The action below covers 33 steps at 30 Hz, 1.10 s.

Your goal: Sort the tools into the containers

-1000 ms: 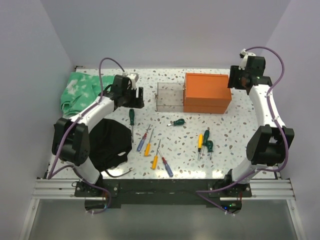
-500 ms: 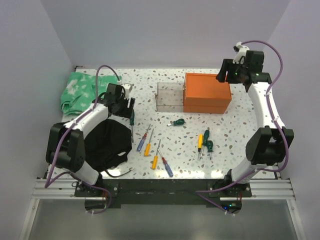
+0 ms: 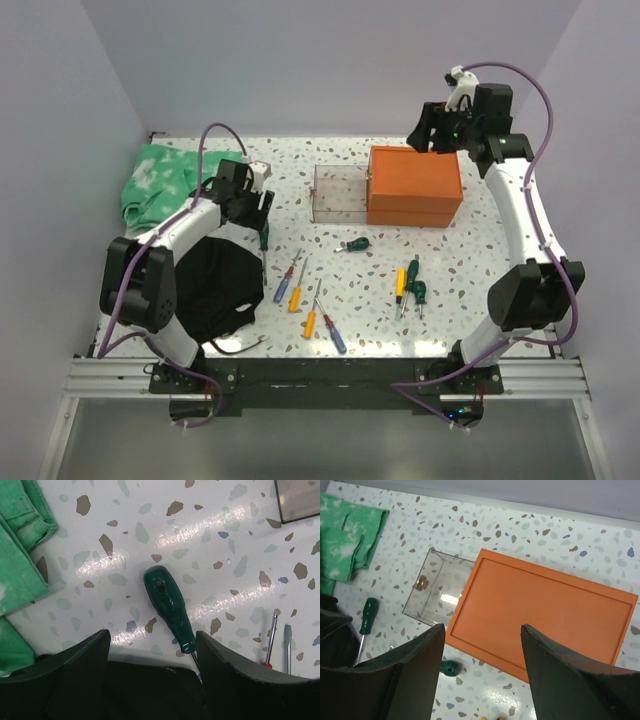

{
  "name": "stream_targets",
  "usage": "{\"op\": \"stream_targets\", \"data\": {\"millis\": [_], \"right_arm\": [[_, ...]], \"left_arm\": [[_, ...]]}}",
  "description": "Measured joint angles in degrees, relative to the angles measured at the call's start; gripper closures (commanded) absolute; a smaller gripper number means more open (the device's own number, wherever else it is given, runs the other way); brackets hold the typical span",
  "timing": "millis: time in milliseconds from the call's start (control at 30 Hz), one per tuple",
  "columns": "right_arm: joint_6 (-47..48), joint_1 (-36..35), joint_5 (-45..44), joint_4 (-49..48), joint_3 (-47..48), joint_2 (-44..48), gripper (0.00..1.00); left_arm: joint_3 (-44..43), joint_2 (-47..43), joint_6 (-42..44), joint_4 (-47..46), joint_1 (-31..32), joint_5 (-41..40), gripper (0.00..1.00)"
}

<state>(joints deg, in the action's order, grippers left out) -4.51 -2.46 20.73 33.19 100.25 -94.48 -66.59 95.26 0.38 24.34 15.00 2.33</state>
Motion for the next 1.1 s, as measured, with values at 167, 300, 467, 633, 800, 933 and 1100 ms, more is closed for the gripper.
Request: {"op": "stream_targets", "data": {"millis": [167,300,467,633,800,933,1100], "right_arm": [[2.3,0.0,-1.2,3.5,0.0,0.0,0.34],[2.5,0.1,-2.2,5.0,0.0,0.0,0.34],[2.0,0.1,-2.4,4.5,-2.6,1.6,0.34],[1.9,0.1,-3.1,4.3,-6.0,4.4,0.34],[1.5,0.1,-3.3,3.2,-8.0,6.1,0.34],[1.1,0.1,-3.3,3.1,-8.4,6.1,0.34],[0.5,0.1,-3.3,2.6,-8.4,6.1,0.34]], "left_arm": [[-0.6,0.4,-2.9,-1.0,0.0,0.1,0.26],[-1.3,1.4,-3.3,-1.1,0.0,0.3,0.27],[-2.2,4.1,-4.4,-1.0,0.0,0.1,0.27],[-2.2,5.1,-5.3,-0.9,0.0,-0.3,0.27],[-2.2,5.8,-5.4,-1.2,0.0,-0.4,0.28],[-2.2,7.8,-5.4,-1.7,0.0,-0.3,0.34],[-2.2,10.4,-6.1,-2.5,0.0,0.5,0.49]]}}
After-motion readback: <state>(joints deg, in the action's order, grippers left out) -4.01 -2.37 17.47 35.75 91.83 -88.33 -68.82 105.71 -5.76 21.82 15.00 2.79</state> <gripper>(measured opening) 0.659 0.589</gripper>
